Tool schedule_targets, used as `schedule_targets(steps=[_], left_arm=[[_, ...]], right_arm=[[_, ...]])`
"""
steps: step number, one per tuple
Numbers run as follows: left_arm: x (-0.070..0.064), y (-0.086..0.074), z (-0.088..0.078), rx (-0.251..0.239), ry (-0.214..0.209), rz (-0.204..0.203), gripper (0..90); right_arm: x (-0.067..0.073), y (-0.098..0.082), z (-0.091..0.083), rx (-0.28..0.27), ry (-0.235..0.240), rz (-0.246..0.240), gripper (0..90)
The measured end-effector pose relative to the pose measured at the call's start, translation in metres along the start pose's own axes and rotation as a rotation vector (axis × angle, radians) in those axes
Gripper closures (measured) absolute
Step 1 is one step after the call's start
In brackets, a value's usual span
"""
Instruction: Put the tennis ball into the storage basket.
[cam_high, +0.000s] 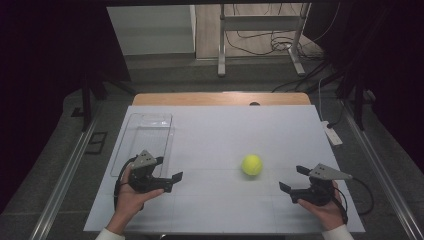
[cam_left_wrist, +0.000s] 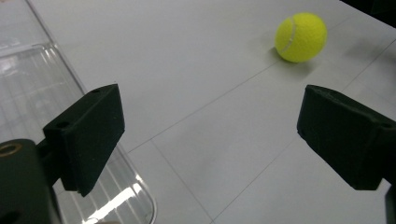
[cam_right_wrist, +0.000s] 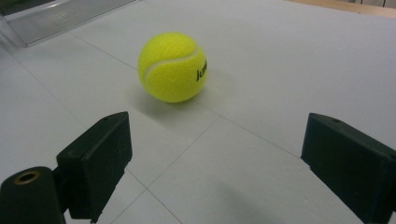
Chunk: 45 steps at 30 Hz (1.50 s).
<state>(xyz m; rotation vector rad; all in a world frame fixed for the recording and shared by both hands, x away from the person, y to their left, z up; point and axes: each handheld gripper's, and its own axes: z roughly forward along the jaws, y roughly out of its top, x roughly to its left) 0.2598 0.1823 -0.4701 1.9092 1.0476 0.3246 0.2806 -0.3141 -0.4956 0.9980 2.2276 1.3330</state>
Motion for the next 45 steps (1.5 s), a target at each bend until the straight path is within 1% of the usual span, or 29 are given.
schedule_targets(steps=[3,6,14,19,22,31,33,40,43,45], left_arm=[[-0.002,0.005,0.002,0.001,-0.007,0.012,8.9],[-0.002,0.007,0.004,0.003,-0.012,0.015,8.9],[-0.007,0.014,0.014,0.024,-0.040,0.038,8.9],[-0.009,0.019,0.018,0.030,-0.056,0.049,9.0],[-0.011,0.023,0.021,0.033,-0.061,0.055,9.0],[-0.012,0.028,0.030,0.043,-0.071,0.070,9.0],[-0.013,0.030,0.032,0.047,-0.079,0.075,8.9],[-0.016,0.037,0.035,0.040,-0.092,0.090,8.8],[-0.019,0.042,0.038,0.038,-0.100,0.100,8.9],[-0.019,0.043,0.040,0.039,-0.104,0.100,8.9]], right_arm=[[-0.001,0.000,0.000,0.001,0.000,0.000,8.7],[-0.001,-0.001,0.000,0.002,0.000,0.002,8.7],[-0.002,-0.002,-0.003,-0.002,-0.006,0.003,8.7],[-0.002,-0.002,-0.001,0.002,-0.002,0.003,8.7],[-0.002,-0.002,0.000,0.007,-0.002,-0.001,8.7],[-0.003,-0.003,-0.002,0.001,-0.006,0.007,8.7],[-0.002,-0.003,-0.003,0.001,-0.007,0.004,8.7],[-0.002,-0.003,-0.004,-0.001,-0.010,0.002,8.7],[-0.003,-0.003,-0.004,-0.001,-0.012,0.006,8.7],[-0.003,-0.004,-0.005,-0.003,-0.013,0.009,8.7]])
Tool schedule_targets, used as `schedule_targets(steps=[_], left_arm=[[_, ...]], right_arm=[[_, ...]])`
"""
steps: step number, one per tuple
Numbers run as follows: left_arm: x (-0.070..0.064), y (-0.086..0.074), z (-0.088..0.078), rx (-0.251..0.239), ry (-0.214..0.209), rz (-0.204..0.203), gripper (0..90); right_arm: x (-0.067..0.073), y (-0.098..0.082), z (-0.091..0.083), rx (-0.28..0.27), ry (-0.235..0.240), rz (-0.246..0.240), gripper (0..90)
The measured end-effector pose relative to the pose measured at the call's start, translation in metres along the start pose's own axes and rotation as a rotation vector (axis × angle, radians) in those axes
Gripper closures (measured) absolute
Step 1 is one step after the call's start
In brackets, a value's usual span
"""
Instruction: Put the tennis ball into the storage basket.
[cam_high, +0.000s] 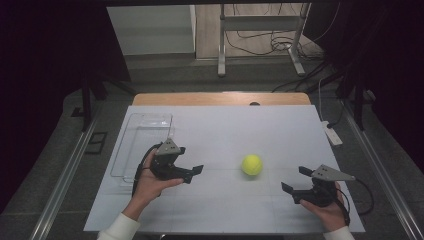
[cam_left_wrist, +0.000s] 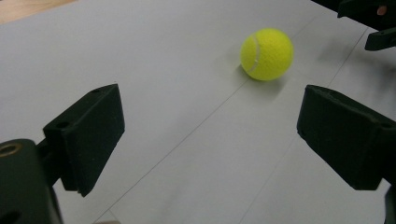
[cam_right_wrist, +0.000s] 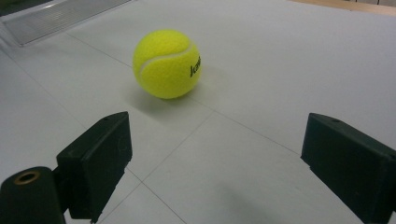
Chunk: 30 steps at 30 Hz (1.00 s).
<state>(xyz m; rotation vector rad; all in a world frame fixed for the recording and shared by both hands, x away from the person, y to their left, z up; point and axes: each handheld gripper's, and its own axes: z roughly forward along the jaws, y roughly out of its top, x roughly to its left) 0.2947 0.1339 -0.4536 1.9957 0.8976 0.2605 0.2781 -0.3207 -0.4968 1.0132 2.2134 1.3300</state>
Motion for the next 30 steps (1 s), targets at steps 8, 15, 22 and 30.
schedule_targets(steps=[8,15,22,30], left_arm=[[-0.002,0.005,0.005,0.005,-0.011,0.009,8.8],[-0.003,0.012,0.012,0.013,-0.024,0.023,8.8],[-0.005,0.016,0.018,0.017,-0.034,0.029,8.7],[-0.006,0.020,0.022,0.023,-0.043,0.027,8.6]], right_arm=[[0.000,0.000,0.000,-0.002,0.001,0.002,8.7],[0.000,0.000,0.001,-0.001,0.005,0.001,8.7],[0.000,0.000,0.001,0.001,0.007,-0.001,8.6],[0.000,0.001,0.002,0.000,0.009,-0.001,8.6]])
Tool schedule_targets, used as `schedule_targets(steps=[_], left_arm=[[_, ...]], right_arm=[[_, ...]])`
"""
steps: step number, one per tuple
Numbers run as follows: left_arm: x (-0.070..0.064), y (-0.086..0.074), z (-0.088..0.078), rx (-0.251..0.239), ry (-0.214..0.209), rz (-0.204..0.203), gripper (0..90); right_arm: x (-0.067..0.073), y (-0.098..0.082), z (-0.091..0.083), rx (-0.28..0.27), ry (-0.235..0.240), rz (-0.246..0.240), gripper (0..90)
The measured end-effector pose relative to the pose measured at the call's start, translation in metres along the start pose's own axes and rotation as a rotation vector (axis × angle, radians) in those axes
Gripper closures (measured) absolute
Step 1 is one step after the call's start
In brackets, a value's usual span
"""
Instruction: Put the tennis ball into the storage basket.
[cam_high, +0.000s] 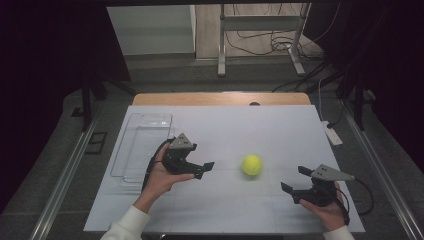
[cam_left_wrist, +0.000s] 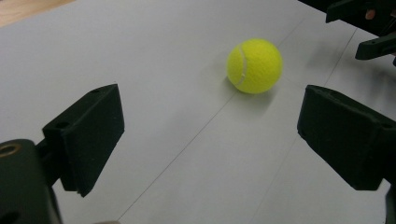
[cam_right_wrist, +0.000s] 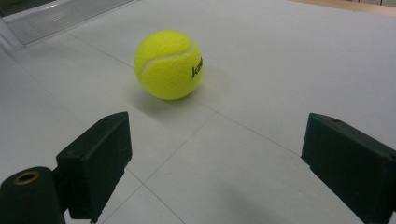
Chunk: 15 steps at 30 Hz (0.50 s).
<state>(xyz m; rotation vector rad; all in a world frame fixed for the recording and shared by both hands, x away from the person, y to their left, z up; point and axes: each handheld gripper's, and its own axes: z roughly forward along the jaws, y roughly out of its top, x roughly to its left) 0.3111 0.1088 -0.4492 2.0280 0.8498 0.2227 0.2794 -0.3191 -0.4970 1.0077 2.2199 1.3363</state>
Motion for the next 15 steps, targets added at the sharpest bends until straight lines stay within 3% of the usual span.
schedule_targets(steps=[15], left_arm=[[-0.005,0.012,0.017,0.013,-0.028,0.015,8.5]], right_arm=[[0.000,0.001,0.002,0.003,0.004,-0.004,8.5]])
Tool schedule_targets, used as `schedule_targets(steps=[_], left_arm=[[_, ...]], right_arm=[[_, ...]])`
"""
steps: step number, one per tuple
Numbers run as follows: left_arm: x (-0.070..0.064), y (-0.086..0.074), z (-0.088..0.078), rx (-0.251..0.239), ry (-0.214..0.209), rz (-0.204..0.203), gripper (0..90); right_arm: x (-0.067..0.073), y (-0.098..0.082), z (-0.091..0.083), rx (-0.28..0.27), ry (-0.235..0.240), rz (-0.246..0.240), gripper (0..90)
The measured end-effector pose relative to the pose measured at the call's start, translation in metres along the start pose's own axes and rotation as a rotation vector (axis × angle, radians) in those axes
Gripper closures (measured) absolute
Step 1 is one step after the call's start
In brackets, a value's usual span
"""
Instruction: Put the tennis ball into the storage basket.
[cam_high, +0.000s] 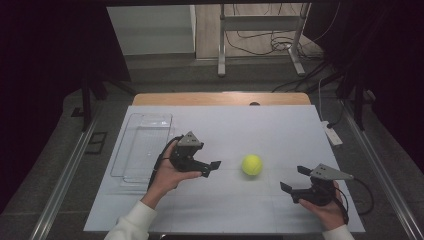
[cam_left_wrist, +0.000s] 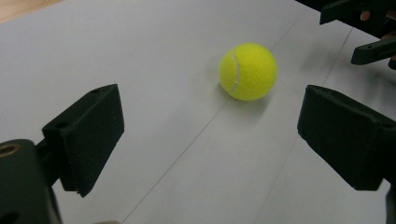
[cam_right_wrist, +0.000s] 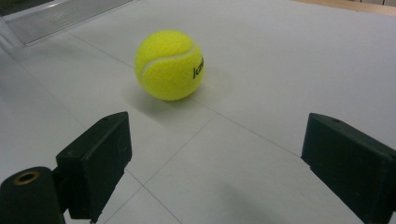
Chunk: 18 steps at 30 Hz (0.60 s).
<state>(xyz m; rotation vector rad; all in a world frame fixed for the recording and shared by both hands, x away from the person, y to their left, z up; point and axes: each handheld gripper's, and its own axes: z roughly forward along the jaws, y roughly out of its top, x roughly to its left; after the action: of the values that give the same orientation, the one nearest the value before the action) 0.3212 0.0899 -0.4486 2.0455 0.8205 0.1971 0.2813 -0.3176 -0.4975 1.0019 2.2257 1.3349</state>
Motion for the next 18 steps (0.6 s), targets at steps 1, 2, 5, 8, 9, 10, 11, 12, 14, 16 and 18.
schedule_targets(steps=[1,2,5,8,9,10,11,12,14,16,18], left_arm=[[0.000,0.001,0.000,0.000,0.001,0.001,8.5],[0.000,0.002,0.001,-0.001,-0.002,0.002,8.5],[-0.001,0.004,0.001,-0.005,-0.005,0.002,8.5],[-0.001,0.006,0.003,-0.005,-0.011,0.001,8.5],[-0.001,0.007,0.005,-0.004,-0.013,0.002,8.5],[-0.001,0.007,0.005,-0.004,-0.013,0.002,8.5],[-0.001,0.008,0.006,-0.003,-0.017,0.002,8.5],[-0.001,0.008,0.007,-0.001,-0.018,0.001,8.5],[-0.002,0.010,0.010,-0.001,-0.024,0.003,8.5],[-0.002,0.011,0.011,0.001,-0.024,0.004,8.5],[-0.002,0.013,0.013,0.001,-0.031,0.006,8.5]], right_arm=[[0.000,0.000,0.000,0.000,0.000,0.000,8.5],[0.000,0.000,0.000,0.000,-0.001,0.001,8.5],[0.000,0.000,0.000,0.000,-0.001,0.001,8.5],[0.000,-0.001,0.001,0.002,0.001,0.002,8.5],[0.000,-0.001,0.001,0.005,0.001,0.003,8.5],[0.000,-0.001,0.001,0.005,0.001,0.003,8.5],[0.000,-0.001,0.001,0.005,0.001,0.003,8.5],[0.000,-0.001,0.002,0.005,0.002,0.003,8.5],[0.000,-0.001,0.002,0.005,0.003,0.003,8.5],[0.000,-0.001,0.002,0.005,0.004,0.003,8.5],[0.000,-0.001,0.002,0.006,0.005,0.003,8.5]])
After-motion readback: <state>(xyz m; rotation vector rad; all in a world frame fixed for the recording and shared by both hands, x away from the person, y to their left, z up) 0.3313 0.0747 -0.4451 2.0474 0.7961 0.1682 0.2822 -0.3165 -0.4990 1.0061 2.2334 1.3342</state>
